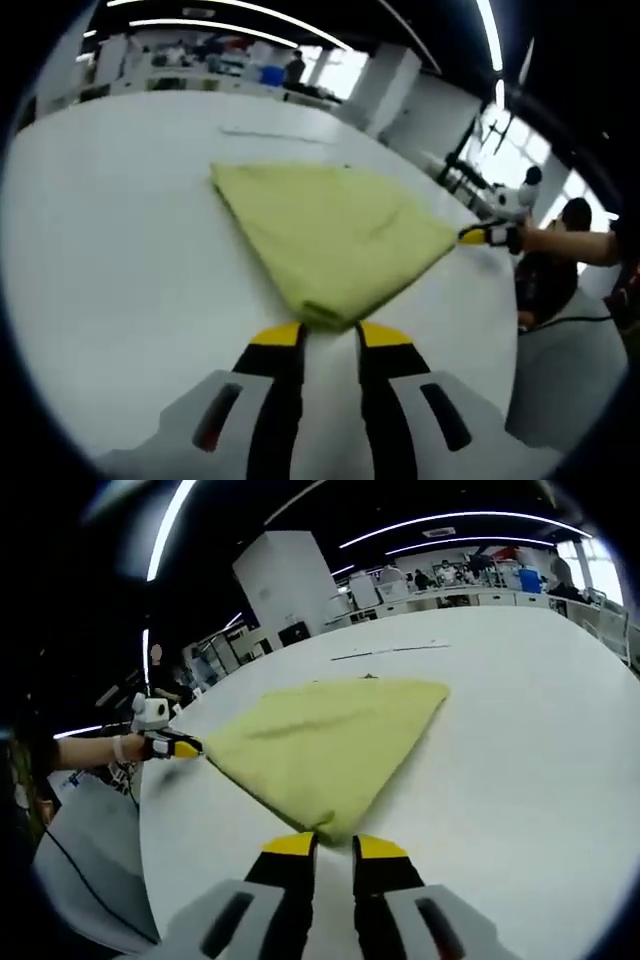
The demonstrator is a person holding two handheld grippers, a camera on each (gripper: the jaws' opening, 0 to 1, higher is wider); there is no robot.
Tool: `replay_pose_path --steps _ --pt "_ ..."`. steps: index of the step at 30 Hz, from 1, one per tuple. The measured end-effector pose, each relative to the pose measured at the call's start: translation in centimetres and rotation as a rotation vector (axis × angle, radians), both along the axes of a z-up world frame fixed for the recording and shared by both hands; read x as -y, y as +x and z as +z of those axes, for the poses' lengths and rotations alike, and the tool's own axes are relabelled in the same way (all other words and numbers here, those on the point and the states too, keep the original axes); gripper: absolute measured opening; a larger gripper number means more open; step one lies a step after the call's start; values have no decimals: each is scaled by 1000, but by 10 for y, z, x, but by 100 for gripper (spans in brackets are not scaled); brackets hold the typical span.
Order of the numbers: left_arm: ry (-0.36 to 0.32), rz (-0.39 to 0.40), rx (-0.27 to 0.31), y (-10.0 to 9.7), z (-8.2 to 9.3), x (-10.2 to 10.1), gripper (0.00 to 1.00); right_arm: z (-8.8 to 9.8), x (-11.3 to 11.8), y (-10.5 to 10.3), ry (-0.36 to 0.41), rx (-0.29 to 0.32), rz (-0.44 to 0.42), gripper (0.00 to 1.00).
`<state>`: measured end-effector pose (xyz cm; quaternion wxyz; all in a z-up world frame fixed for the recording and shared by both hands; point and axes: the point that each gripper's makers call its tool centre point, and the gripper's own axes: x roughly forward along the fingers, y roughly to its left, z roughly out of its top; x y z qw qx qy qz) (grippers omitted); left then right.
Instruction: Fold the garment on the visible template until the final outline fits inside the template.
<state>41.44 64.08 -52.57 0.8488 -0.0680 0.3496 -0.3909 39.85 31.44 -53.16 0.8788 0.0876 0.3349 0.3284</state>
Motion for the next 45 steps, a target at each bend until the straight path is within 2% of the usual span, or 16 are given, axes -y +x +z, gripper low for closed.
replay_pose_path --steps 20,23,33,40,45 --pt "-28 57 -22 5 -5 -1 0 0 -3 -1 12 -15 -10 3" --pt "-52 82 -38 6 -6 -1 0 -1 -3 -2 9 -17 -10 1" --pt "-52 86 -36 3 -6 -2 0 -1 -2 -3 3 -13 -14 0" --pt "-50 105 -43 2 -5 -10 0 -1 0 -4 -13 -3 -7 0" --pt "-44 83 -40 -1 -6 -8 0 0 0 -5 -3 -10 -7 0"
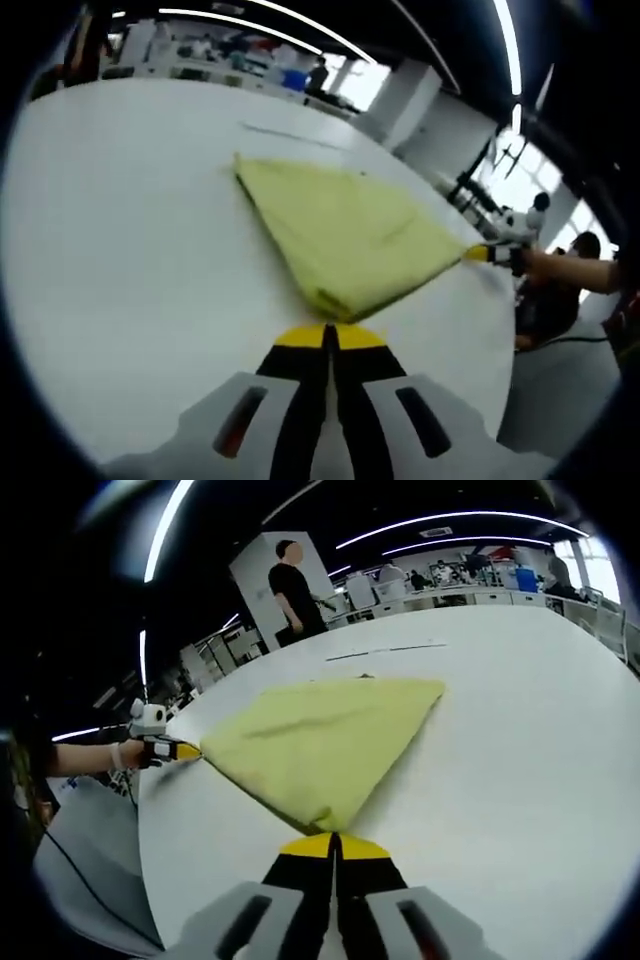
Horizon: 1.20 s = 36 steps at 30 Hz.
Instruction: Fold the garment on the visible template until the final outline fits inside the template.
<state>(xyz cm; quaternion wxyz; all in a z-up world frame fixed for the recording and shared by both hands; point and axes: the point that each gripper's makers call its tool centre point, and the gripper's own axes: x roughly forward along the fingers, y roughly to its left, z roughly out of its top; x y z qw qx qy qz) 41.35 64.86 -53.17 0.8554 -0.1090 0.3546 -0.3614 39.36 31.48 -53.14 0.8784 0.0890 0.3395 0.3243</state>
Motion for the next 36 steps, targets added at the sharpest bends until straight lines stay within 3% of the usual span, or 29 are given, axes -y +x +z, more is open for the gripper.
replay_pose_path --steps 1,9,13,18,28,36 --pt "8 -2 23 2 1 1 0 0 -1 0 2 -2 2 0" --pt "-15 20 26 8 4 3 6 1 -5 -1 11 9 15 0" --pt "-14 27 25 8 5 1 7 1 -4 0 6 17 12 6" --pt "-28 53 32 10 8 -2 11 0 -3 1 3 19 11 6" --pt "-49 49 51 10 14 5 1 2 -3 2 6 28 10 6" --pt "-68 66 33 10 13 5 0 2 -3 1 13 19 6 3"
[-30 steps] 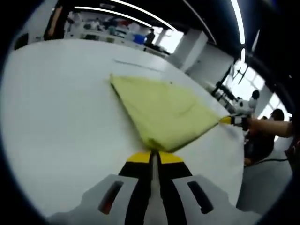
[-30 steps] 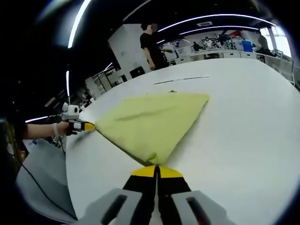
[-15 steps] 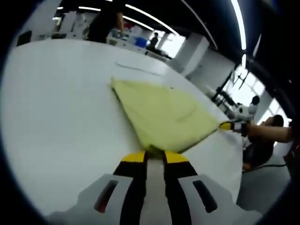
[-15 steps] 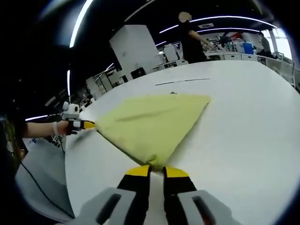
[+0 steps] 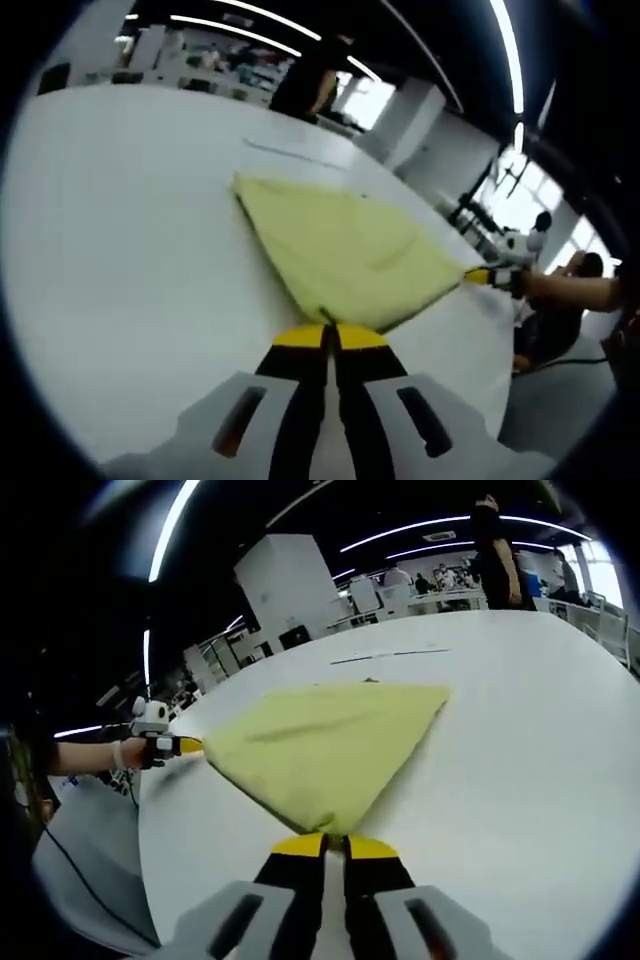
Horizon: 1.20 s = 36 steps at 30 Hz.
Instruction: Fold the garment on the visible template until the final outline fits inside the template.
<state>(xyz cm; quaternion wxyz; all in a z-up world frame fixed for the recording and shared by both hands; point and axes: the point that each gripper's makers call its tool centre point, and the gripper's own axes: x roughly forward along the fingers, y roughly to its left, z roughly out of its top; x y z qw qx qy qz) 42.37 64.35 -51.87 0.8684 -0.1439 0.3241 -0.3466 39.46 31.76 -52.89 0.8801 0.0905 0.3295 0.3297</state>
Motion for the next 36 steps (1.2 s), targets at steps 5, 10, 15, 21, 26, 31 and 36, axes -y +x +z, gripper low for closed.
replay_pose_path --steps 5,10,15,21,26,31,36 --pt "4 -9 -2 -3 -2 -1 0 -2 0 -1 -15 6 8 4" --pt "-4 -8 -11 -3 -2 -1 0 -5 -2 3 -3 3 -2 3" --pt "-6 -7 -17 -3 -2 -1 0 -5 -3 3 -8 4 0 0" --pt "14 -24 -19 -6 1 -7 0 0 5 2 -36 19 23 0" --pt "32 -51 -14 -8 5 -14 0 4 10 0 -47 23 45 0" --pt "80 -131 -7 -17 4 -15 0 6 11 -2 -91 45 114 0" --pt "127 -195 -11 -28 -2 -13 0 4 13 -12 -116 38 171 0"
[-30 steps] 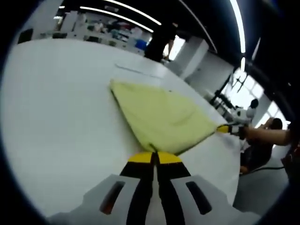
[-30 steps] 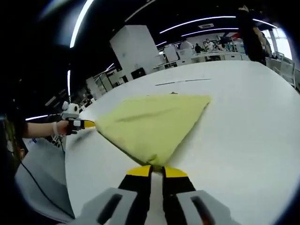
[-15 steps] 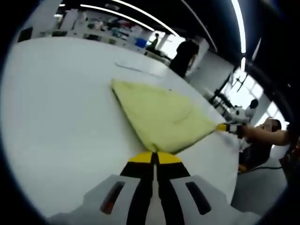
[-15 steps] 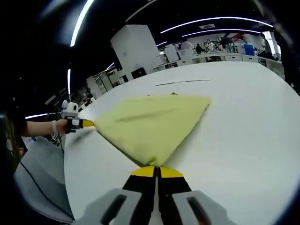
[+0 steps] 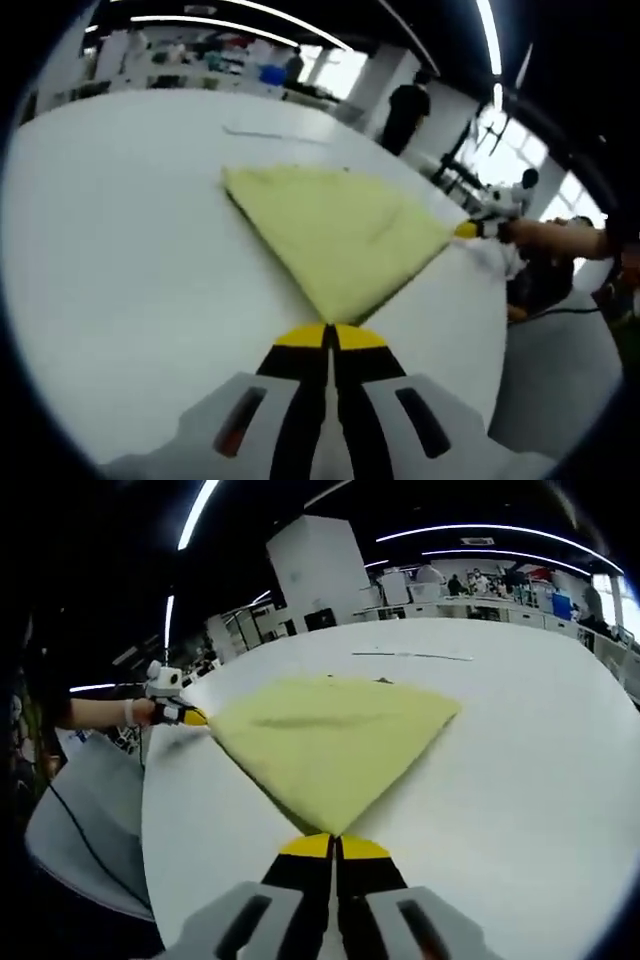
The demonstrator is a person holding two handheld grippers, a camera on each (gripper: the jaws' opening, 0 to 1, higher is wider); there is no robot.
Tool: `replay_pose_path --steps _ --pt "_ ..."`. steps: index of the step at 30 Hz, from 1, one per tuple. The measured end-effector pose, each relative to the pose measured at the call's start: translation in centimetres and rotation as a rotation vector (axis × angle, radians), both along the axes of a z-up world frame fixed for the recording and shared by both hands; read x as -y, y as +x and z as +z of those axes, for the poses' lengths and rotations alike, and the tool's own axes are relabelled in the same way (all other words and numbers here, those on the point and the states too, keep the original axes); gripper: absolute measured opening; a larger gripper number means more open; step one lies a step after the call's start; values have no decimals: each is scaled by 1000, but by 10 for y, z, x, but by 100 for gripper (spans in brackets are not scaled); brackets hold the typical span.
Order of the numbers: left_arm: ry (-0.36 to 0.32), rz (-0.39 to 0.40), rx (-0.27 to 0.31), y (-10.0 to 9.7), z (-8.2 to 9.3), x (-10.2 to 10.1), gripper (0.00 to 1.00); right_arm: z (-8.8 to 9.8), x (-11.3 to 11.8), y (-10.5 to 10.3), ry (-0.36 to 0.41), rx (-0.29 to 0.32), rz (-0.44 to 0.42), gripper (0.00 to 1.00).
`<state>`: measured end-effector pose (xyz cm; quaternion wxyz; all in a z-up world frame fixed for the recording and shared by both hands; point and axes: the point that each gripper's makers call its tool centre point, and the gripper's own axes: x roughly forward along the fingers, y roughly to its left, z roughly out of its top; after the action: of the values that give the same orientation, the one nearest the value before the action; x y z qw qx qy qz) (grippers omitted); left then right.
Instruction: Fold the garment on the visible template until the final outline fits inside the template.
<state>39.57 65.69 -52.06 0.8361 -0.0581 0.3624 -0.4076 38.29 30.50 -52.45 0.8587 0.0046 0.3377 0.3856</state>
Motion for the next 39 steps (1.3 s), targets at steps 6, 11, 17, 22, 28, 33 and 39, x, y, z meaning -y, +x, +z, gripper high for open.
replay_pose_path --steps 6,11,17,22,28,33,39 --pt "27 -54 -17 -18 -4 -2 0 0 0 -19 -1 -23 32 0" --pt "26 -60 -31 -29 -2 -6 0 -3 -3 -37 16 -45 49 0" --pt "22 -64 -50 -43 -6 -8 0 -9 -5 -52 21 -59 58 0" --pt "20 -56 -58 -44 -9 -9 0 -10 -5 -53 25 -65 52 0" --pt "16 -47 -57 -44 -11 -9 0 -10 -5 -52 32 -84 42 0" --pt "12 -50 -50 -45 -11 -9 0 -10 -5 -52 26 -83 43 0" --pt "22 -68 -9 -45 -10 -10 0 -6 -8 -54 55 -89 36 0"
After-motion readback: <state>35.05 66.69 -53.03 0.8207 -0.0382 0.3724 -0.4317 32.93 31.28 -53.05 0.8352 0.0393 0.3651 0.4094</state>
